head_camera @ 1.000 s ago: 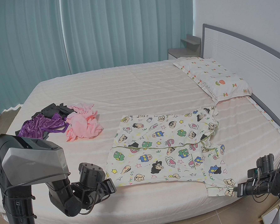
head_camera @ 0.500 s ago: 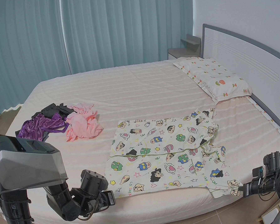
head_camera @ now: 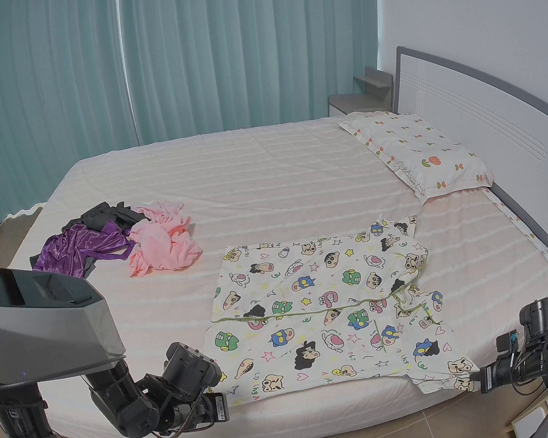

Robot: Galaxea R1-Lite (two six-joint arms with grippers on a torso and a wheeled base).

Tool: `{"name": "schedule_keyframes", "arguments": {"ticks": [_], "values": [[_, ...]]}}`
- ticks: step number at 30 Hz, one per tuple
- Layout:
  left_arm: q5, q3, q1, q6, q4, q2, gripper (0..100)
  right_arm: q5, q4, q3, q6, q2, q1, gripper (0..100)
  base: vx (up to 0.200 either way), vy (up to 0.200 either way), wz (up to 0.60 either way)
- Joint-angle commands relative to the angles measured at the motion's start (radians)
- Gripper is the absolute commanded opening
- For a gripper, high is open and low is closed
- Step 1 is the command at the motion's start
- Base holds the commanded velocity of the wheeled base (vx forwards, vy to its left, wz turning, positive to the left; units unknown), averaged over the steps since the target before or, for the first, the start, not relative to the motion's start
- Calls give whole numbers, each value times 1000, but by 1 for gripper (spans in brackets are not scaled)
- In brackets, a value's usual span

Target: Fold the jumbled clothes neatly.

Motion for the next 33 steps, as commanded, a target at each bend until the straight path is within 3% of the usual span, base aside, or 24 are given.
{"name": "schedule_keyframes", "arguments": {"ticks": [1, 7, 12, 13, 14, 15, 22, 26, 28, 29, 33], "values": [[-20, -11, -20, 0, 64, -35, 0, -1, 24, 18, -9, -13, 3, 0, 0, 0, 0], [-21, -18, -21, 1, 88, -31, 0, -1, 41, 18, -42, -4, 1, 0, 0, 0, 0], [-69, -18, -20, 0, 87, -34, 0, -5, 86, 18, -54, -8, 1, 0, 0, 0, 0], [-70, -18, -20, 0, 88, -34, 0, -5, 101, 18, -68, -10, 1, 100, 0, 0, 0], [-70, -18, -20, 0, 88, -31, 0, -7, 116, 18, -80, -13, 1, 100, 0, 0, 0], [-70, -18, -20, 0, 88, -29, 100, -7, 128, 18, -85, -16, 1, 100, 0, 0, 0], [-76, -21, -7, -2, 87, -52, 100, -5, 168, 18, -101, -57, -2, 100, 0, 0, 0], [-152, -29, 62, -7, 72, -156, 100, 24, 158, 18, -89, -154, -37, 100, 0, 0, 0], [-152, -29, 62, -7, 72, -156, 100, 24, 158, 18, -89, -154, -37, 100, 0, 0, 0], [-250, -28, 125, -31, 42, -236, 100, 100, 164, -38, -12, -209, -57, 100, 0, 0, 0], [-392, 12, 186, -168, -28, -268, 100, 117, 164, -214, 219, -176, -45, 100, 0, 0, 0]]}}
